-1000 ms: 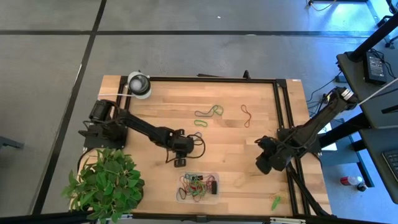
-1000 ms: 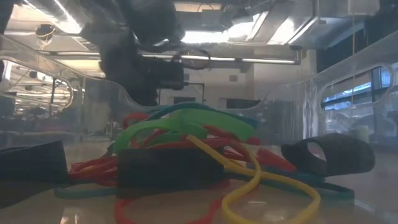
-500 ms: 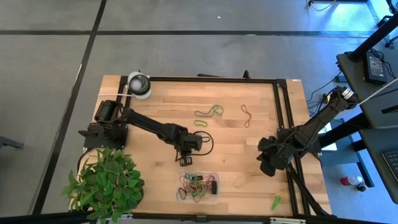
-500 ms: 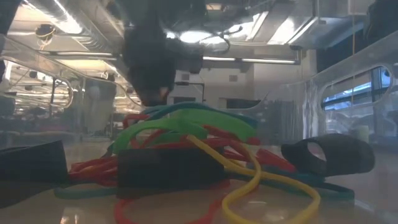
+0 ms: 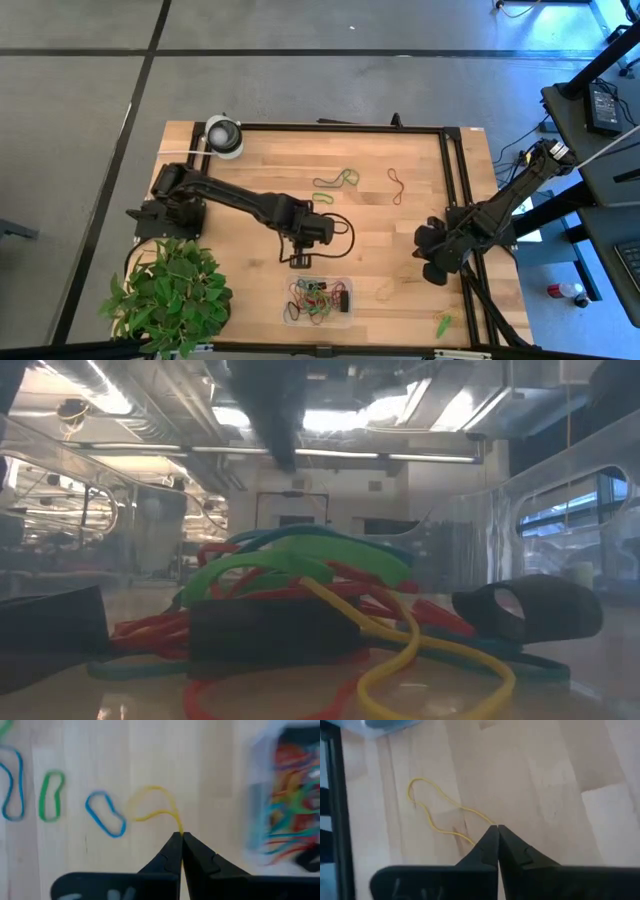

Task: Pick and place rubber bands into bin
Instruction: Put the yellow rubber band into the transparent bin

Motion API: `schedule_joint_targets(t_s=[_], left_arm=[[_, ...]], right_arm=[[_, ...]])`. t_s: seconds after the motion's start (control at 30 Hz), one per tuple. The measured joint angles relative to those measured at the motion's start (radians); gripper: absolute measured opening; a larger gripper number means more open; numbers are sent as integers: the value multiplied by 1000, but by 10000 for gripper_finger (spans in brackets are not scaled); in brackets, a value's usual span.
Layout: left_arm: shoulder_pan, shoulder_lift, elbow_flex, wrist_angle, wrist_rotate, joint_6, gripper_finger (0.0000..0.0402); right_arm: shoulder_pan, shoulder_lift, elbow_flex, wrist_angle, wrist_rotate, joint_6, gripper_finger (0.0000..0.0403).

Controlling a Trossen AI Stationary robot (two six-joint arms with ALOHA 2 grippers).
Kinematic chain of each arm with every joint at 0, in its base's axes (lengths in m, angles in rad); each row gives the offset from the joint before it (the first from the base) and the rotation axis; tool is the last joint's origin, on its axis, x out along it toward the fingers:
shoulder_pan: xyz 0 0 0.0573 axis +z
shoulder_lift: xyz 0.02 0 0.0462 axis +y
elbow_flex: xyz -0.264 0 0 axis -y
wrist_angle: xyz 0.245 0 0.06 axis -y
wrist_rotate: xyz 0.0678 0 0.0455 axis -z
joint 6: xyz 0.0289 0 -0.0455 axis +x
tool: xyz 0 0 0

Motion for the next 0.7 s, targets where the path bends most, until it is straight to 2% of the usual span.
schedule_joint_targets(t_s=[0.17,0.33,0.57,0.7], left_arm=[[-59,0,122,-70,-30,-27,2],[-132,0,228,-63,-89,-170,2],[-228,-2,268,-56,-128,-356,2],[-274,33,268,-50,-122,-449,2]], right_arm=[[0,0,0,-1,0,-144,2],[0,-41,-3,-1,-1,-284,1],[0,-219,-43,30,0,-420,1],[0,-336,-83,35,0,-433,1]])
